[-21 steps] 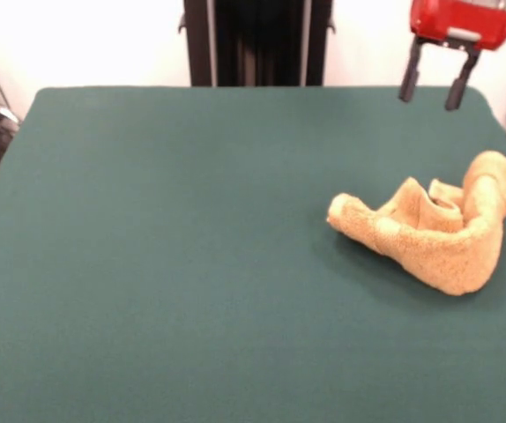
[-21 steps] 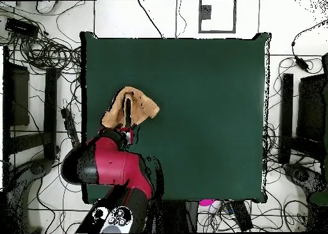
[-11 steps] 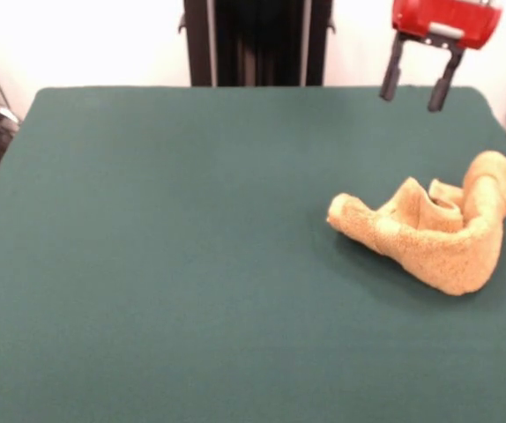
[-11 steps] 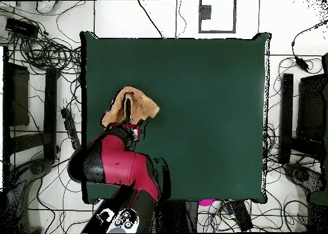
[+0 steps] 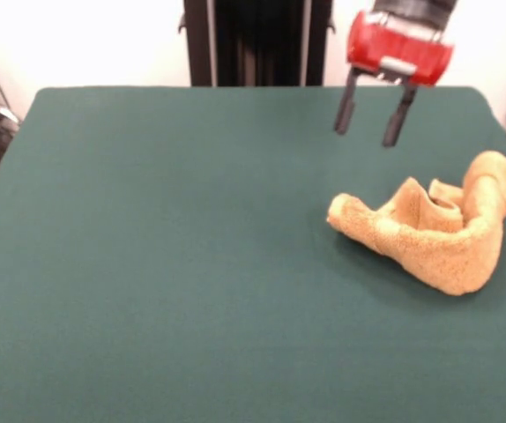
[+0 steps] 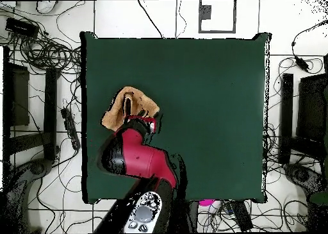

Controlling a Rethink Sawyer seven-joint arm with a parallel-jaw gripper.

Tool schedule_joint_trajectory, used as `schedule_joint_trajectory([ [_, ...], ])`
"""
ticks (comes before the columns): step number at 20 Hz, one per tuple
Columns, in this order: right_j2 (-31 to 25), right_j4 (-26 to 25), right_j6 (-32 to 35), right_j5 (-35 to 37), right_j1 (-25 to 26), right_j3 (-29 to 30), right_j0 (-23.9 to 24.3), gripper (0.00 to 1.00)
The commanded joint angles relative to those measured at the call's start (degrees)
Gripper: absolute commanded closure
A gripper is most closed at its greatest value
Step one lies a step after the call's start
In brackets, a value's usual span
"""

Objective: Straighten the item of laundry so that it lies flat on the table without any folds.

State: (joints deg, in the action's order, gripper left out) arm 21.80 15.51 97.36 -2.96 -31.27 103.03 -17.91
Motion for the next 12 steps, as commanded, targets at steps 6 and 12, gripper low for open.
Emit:
schedule_joint_trajectory([
  [6,-16.6,-3.5,13.2,-7.8,8.3,2.1,6.7,0.00],
  [12,-10.5,3.3,14.2,2.5,3.1,2.5,-0.5,0.00],
])
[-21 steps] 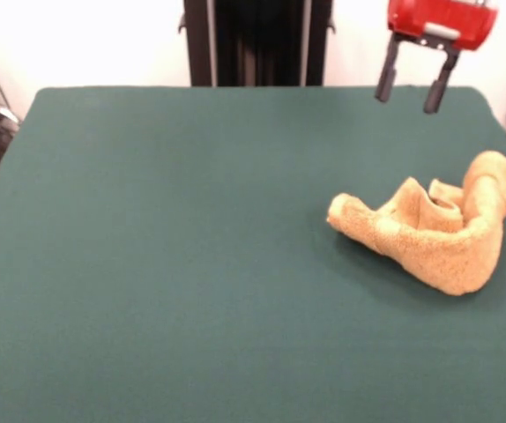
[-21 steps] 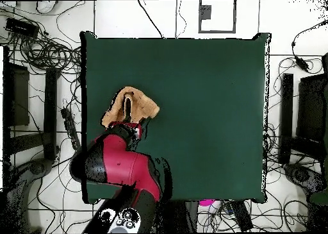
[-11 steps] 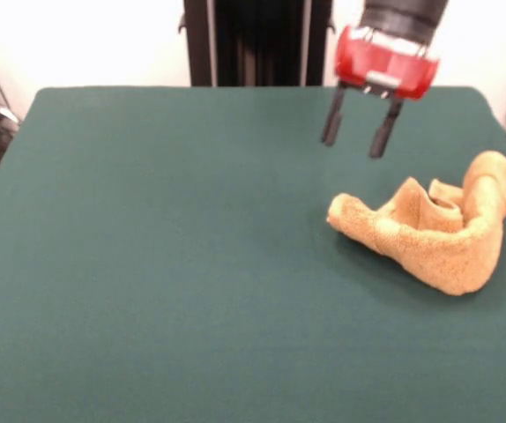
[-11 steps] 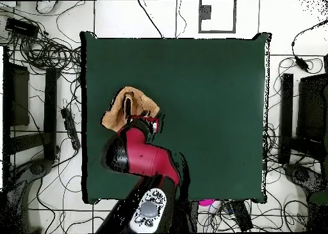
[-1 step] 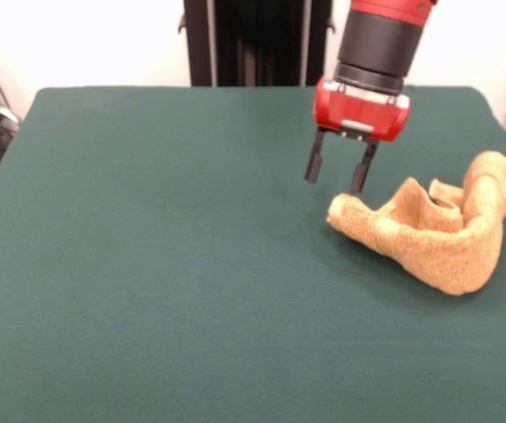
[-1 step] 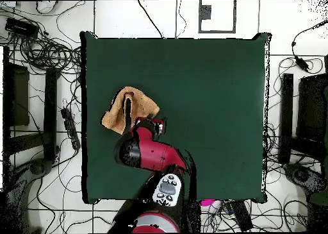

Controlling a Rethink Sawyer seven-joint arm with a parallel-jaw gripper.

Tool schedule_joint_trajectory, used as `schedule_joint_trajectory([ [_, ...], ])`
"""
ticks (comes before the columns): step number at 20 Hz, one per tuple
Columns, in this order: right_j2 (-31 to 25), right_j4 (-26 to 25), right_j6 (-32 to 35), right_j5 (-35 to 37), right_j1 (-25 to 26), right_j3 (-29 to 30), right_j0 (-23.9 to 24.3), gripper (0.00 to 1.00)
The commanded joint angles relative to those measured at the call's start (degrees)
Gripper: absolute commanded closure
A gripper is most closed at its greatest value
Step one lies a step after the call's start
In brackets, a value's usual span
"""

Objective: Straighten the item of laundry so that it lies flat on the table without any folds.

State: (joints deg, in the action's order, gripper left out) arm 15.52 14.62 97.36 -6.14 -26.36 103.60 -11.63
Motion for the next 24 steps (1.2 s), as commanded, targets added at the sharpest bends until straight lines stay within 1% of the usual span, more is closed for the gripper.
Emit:
schedule_joint_trajectory([
  [1,-0.9,5.7,13.9,9.0,-2.4,1.3,-9.5,0.00],
  [2,1.3,6.6,14.1,12.9,-3.1,0.3,-11.4,0.00],
  [3,2.8,6.6,13.9,15.3,-3.9,-0.3,-12.4,0.00],
  [6,3.0,6.6,13.4,20.1,-5.8,-2.4,-12.8,0.00],
  [9,5.1,6.8,13.9,24.2,-6.0,-4.6,-14.1,0.00],
  [10,4.0,6.8,13.7,24.4,-6.1,-4.6,-13.3,0.00],
  [13,-0.5,6.9,13.3,18.9,-4.9,-3.2,-10.9,0.00],
  [15,-2.8,7.1,13.6,15.2,-3.2,-3.2,-9.9,0.00],
  [17,-2.9,7.1,13.7,13.6,-1.9,-3.9,-10.1,0.00],
  [19,-4.3,6.7,13.4,11.2,-0.6,-3.7,-9.0,0.00],
  [21,-7.2,5.8,13.8,7.4,0.3,-2.3,-7.0,0.00],
  [24,-8.2,5.2,14.9,2.8,2.3,-1.9,-6.7,0.00],
])
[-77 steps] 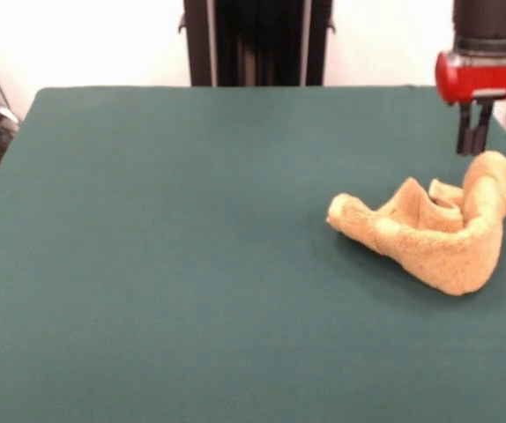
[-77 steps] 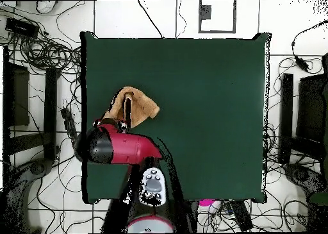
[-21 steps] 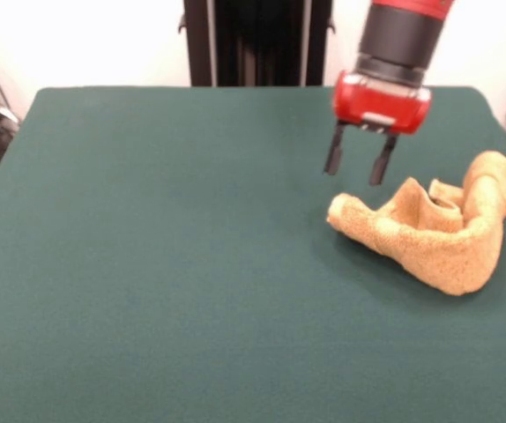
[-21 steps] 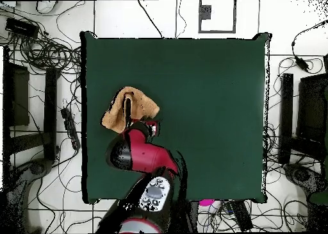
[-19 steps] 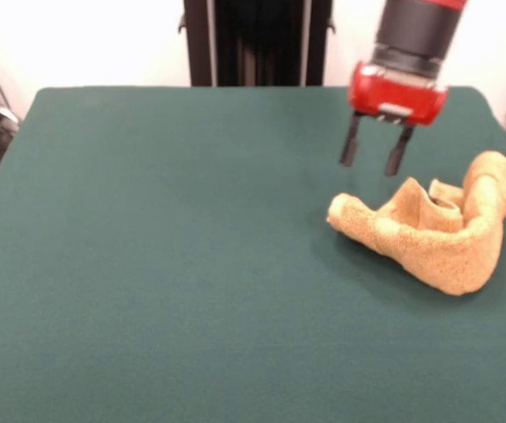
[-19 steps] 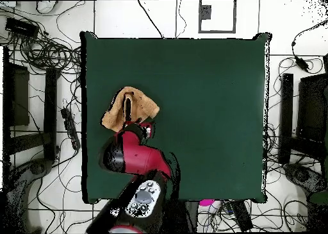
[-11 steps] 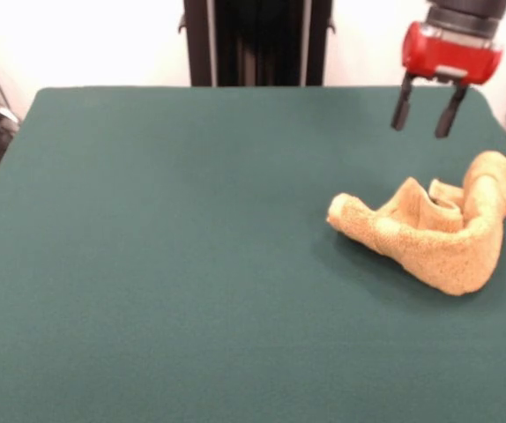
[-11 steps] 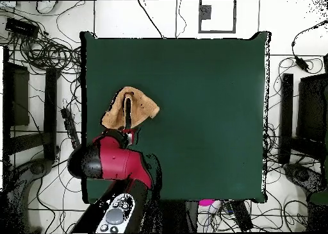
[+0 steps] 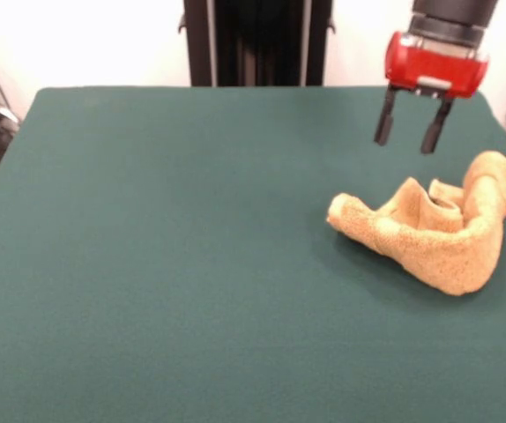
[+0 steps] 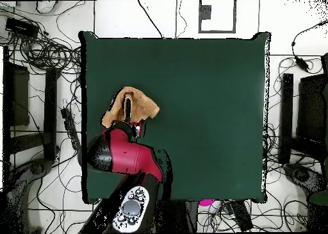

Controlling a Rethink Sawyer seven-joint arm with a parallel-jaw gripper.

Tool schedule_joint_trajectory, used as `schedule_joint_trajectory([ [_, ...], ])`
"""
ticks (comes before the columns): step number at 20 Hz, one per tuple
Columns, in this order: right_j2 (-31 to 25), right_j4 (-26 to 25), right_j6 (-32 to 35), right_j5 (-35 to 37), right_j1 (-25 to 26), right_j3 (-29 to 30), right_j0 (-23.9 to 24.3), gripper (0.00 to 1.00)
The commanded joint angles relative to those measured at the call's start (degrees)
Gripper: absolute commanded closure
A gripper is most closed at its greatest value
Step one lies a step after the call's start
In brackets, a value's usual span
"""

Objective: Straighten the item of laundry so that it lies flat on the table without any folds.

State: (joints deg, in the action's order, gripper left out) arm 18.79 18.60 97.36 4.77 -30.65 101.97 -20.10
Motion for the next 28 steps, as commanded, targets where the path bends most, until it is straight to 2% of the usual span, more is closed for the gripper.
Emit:
schedule_joint_trajectory([
  [1,-12.0,1.0,15.0,-9.2,7.1,-0.2,1.9,0.00],
  [6,-13.5,1.7,14.7,-12.0,9.9,-2.0,1.4,0.00],
  [11,-11.1,5.8,14.9,-10.3,10.9,-3.7,-2.3,0.00],
  [19,-8.9,6.7,13.5,-7.8,10.7,-3.7,-4.3,0.00],
  [23,-6.7,8.3,13.5,-3.5,8.5,-3.2,-6.1,0.00],
  [28,-7.4,7.8,12.3,4.0,4.3,-3.7,-4.5,0.00],
])
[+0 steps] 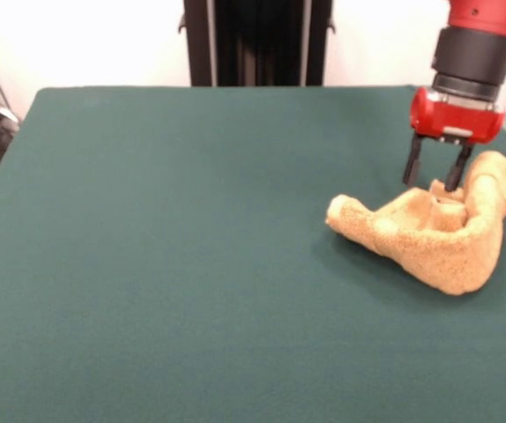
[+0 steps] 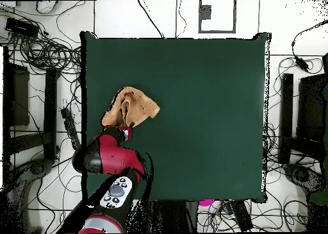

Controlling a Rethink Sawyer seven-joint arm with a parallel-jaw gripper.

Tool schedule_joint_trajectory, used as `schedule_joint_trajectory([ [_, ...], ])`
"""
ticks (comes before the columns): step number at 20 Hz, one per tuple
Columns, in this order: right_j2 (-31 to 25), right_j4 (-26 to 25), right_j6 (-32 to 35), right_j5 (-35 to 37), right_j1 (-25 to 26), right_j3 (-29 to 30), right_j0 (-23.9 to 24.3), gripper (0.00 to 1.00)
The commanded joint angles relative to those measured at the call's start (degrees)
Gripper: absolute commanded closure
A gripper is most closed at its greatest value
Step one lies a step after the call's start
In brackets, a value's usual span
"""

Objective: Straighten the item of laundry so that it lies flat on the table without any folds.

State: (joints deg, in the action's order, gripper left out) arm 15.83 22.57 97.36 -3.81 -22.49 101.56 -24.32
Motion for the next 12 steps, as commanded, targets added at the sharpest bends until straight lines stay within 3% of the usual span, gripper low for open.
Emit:
schedule_joint_trajectory([
  [1,-4.6,3.3,11.7,13.7,-4.6,-3.3,0.2,0.00],
  [12,-9.2,-1.0,9.6,5.8,-2.7,-3.5,4.8,0.00],
])
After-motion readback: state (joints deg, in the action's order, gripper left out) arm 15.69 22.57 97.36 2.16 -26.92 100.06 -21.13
